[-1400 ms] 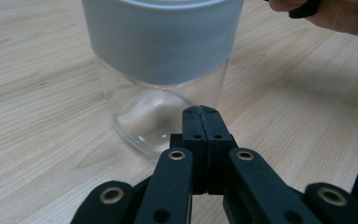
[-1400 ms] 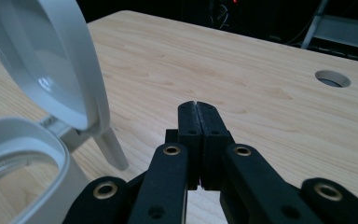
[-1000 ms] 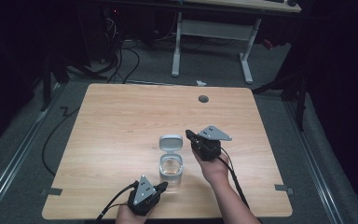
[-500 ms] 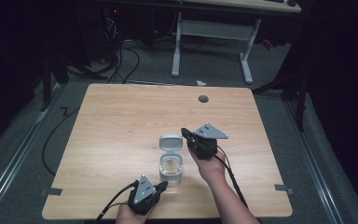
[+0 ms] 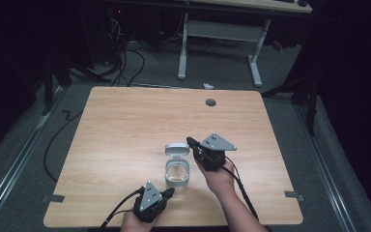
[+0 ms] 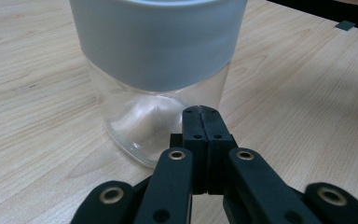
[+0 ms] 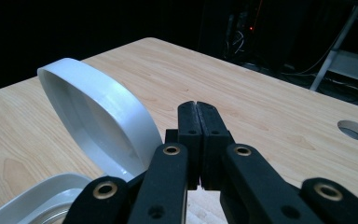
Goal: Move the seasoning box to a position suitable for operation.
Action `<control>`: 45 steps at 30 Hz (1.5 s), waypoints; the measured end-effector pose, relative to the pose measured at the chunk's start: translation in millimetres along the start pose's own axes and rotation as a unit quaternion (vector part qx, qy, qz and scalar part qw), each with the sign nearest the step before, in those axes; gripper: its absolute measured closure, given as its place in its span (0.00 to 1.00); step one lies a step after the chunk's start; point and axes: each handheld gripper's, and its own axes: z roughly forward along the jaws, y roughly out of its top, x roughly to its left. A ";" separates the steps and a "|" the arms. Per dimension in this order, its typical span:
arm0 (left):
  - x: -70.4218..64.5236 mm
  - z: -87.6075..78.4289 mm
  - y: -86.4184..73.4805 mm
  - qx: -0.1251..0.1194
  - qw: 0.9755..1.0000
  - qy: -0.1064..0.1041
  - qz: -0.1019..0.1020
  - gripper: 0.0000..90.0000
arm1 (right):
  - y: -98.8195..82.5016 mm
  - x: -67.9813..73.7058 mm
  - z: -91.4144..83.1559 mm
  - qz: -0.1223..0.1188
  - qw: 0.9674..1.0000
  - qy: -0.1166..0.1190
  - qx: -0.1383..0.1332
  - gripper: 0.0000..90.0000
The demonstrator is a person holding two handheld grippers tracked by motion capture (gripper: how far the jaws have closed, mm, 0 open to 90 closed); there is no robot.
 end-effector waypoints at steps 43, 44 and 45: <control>3.4 0.3 1.1 -0.001 1.000 0.007 -0.002 1.00 | -13.8 26.3 -25.6 -0.005 1.000 0.026 -0.012 0.99; 4.0 0.3 1.4 -0.001 1.000 0.008 -0.002 1.00 | -16.5 26.9 -25.8 -0.004 1.000 0.026 -0.010 0.99; 4.3 0.5 1.6 -0.002 1.000 0.009 -0.003 1.00 | -19.1 27.4 -25.6 -0.001 1.000 0.027 -0.009 0.99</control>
